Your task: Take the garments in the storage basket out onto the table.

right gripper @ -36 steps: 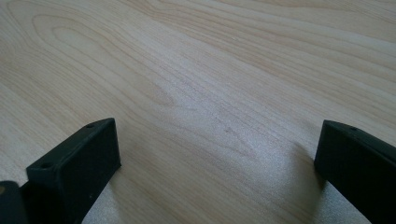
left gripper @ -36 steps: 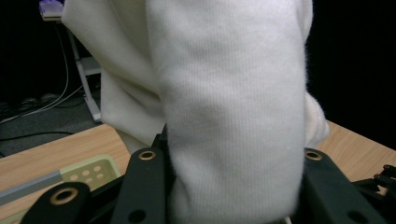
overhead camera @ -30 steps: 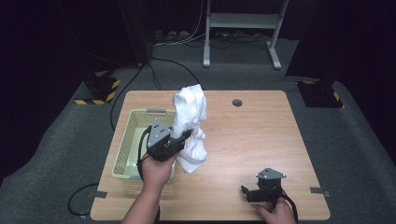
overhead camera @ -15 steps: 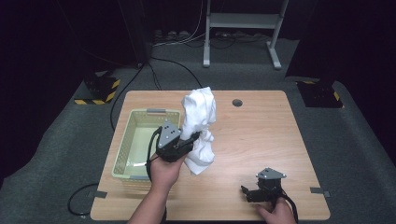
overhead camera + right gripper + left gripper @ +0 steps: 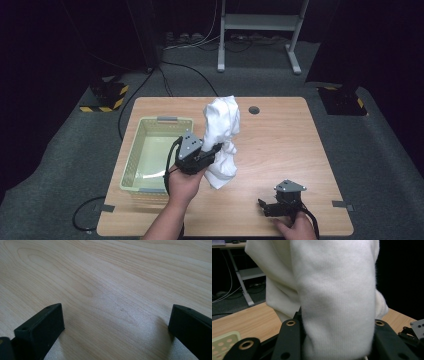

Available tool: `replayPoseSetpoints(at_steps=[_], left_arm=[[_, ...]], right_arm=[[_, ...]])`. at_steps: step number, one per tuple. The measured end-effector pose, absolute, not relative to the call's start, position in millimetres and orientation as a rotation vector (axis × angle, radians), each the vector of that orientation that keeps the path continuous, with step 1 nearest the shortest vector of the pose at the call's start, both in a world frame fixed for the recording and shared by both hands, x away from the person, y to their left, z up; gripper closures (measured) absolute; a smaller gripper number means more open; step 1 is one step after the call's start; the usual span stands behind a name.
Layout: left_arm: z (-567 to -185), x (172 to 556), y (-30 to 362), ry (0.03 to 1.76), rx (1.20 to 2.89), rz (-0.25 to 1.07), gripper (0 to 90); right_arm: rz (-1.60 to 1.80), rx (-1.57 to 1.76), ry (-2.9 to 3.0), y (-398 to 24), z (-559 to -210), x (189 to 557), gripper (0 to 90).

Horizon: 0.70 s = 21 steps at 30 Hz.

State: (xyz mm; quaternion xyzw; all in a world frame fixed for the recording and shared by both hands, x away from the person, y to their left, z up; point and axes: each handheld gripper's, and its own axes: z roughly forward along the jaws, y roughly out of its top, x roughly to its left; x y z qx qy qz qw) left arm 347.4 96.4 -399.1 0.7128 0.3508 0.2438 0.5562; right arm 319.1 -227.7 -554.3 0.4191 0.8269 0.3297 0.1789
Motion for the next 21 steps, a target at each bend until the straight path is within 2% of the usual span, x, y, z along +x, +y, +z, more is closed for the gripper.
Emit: replayPoseSetpoints(at_steps=[21], left_arm=[[-419.5, 355.5, 69.8, 0.839, 1.701, 0.572, 61.9]], right_arm=[[0.931, 1.184, 2.338, -227.8, -554.2, 319.1, 0.0]])
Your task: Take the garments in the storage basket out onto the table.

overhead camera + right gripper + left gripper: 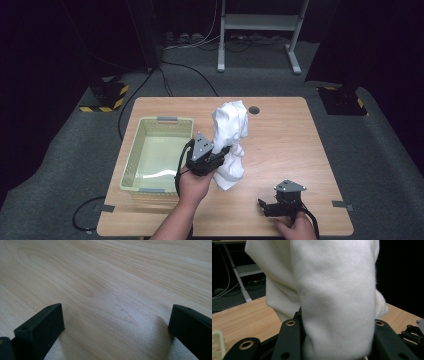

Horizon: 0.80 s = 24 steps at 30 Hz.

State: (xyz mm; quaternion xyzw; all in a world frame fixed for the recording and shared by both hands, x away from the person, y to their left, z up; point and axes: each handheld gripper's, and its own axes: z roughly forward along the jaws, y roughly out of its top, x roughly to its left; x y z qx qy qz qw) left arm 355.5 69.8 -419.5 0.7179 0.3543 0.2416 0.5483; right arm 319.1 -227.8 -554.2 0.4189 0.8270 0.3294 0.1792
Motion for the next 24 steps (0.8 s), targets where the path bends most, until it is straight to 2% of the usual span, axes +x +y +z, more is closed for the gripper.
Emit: replayPoseSetpoints(at_steps=[24], left_arm=[[-441.9, 369.5, 35.5, 0.858, 1.752, 0.579, 61.9]], right_arm=[[0.931, 1.183, 2.338, -227.8, -554.3, 319.1, 0.0]])
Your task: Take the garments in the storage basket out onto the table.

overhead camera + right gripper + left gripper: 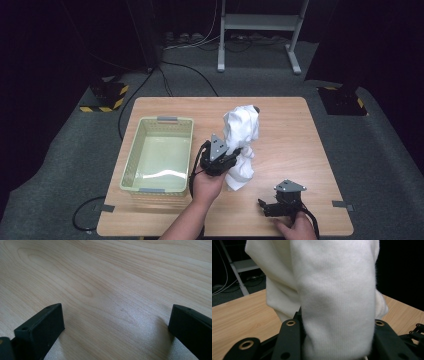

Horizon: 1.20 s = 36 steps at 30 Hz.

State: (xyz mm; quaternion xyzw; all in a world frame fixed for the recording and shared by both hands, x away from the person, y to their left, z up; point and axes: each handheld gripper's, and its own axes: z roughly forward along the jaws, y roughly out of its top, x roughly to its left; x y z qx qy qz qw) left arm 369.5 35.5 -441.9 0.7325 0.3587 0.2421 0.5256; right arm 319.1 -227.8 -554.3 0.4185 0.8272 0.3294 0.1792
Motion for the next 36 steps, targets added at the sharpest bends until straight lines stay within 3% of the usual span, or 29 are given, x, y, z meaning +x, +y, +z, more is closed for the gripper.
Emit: replayPoseSetpoints(at_steps=[36], left_arm=[[-503.4, 392.5, 8.6, 0.986, 1.943, 0.511, 62.1]], right_arm=[[0.932, 1.184, 2.337, -227.7, -554.4, 319.1, 0.0]])
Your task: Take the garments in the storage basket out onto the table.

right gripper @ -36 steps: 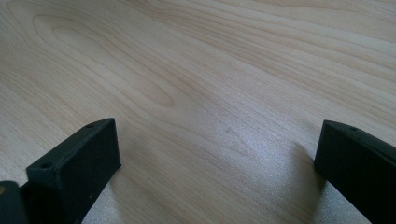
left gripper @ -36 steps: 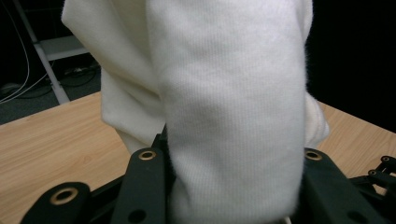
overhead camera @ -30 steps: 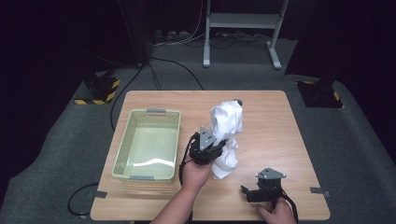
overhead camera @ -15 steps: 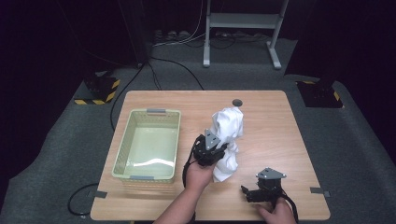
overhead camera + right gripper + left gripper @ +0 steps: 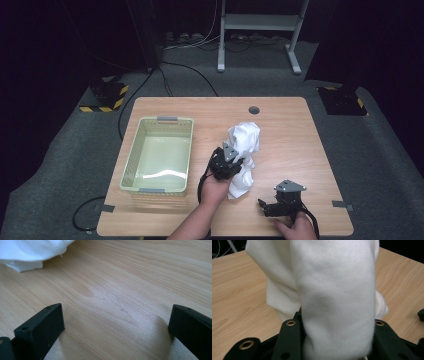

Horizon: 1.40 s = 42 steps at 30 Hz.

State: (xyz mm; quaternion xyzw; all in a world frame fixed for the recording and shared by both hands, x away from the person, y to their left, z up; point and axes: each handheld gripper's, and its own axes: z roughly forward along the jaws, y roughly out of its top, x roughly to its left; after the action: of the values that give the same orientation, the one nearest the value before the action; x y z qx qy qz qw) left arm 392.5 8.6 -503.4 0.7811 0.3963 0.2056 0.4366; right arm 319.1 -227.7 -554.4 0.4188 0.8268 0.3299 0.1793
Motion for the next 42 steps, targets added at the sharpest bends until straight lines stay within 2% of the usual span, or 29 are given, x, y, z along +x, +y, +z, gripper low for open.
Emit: replayPoseSetpoints(at_steps=[26, 42], left_arm=[[-536.1, 399.4, -10.9, 1.021, 2.093, 0.421, 61.4], [-542.1, 398.4, -22.5, 0.981, 2.154, 0.476, 56.4]], right_arm=[[0.932, 1.184, 2.337, -227.7, -554.4, 319.1, 0.0], [0.932, 1.184, 2.337, -227.7, -554.4, 319.1, 0.0]])
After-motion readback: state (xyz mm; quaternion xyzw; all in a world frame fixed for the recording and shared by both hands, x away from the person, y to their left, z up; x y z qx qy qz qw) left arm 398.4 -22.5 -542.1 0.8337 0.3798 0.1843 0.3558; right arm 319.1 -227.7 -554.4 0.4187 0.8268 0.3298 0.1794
